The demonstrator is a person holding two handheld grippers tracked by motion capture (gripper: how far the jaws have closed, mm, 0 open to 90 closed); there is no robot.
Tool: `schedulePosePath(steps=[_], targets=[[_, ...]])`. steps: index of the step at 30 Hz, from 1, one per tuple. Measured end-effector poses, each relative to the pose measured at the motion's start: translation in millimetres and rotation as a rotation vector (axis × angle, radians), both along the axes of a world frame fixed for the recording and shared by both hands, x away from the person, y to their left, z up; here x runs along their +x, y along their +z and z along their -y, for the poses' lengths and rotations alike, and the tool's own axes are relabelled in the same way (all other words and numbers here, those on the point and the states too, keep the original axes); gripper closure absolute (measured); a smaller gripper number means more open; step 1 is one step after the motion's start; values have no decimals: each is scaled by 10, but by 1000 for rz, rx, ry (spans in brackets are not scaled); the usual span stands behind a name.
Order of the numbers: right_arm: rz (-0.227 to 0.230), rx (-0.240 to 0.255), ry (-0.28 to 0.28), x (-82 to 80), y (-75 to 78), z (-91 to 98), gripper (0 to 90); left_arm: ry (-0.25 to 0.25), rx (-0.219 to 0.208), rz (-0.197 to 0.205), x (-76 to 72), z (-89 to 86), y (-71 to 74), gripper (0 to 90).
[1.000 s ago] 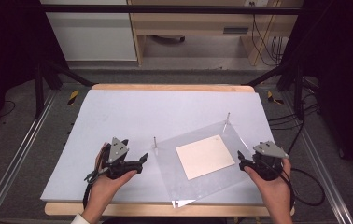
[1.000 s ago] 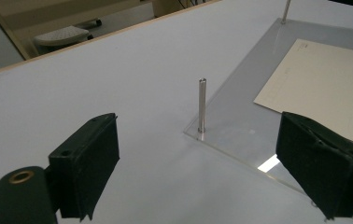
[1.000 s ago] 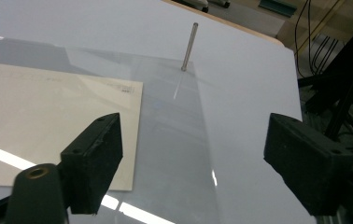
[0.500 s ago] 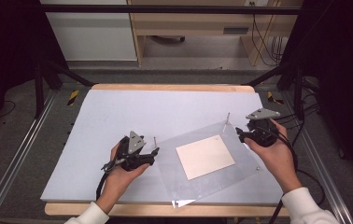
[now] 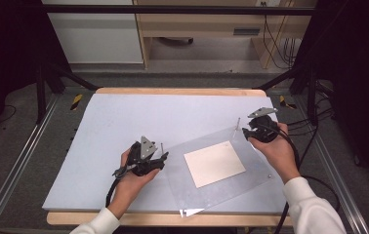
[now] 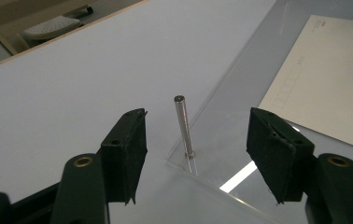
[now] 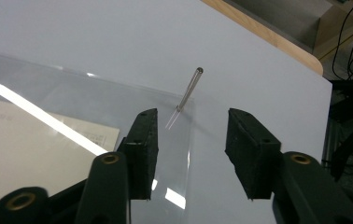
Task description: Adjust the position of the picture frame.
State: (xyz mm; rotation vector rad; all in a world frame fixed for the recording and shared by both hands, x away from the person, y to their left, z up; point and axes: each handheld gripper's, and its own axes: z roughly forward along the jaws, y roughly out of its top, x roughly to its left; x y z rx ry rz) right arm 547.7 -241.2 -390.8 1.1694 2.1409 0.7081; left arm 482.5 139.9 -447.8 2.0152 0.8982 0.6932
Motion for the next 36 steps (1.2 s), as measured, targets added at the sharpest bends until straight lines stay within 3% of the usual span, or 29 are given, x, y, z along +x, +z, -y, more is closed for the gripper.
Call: schedulePosePath(steps=[7,11,19,28,36], targets=[[-2,83,-24,190,-146,56,620,20,-13,-26,75,4,-83,401],[-14,105,-18,263,-212,74,638,28,-29,-51,115,-3,-119,423],[-50,160,-13,494,-445,44,675,25,-18,-67,157,54,-185,468],[-72,197,-35,652,-620,20,722,21,-16,-61,159,62,-192,472],[-80,185,-42,726,-679,-26,766,25,-19,-67,155,31,-173,477]])
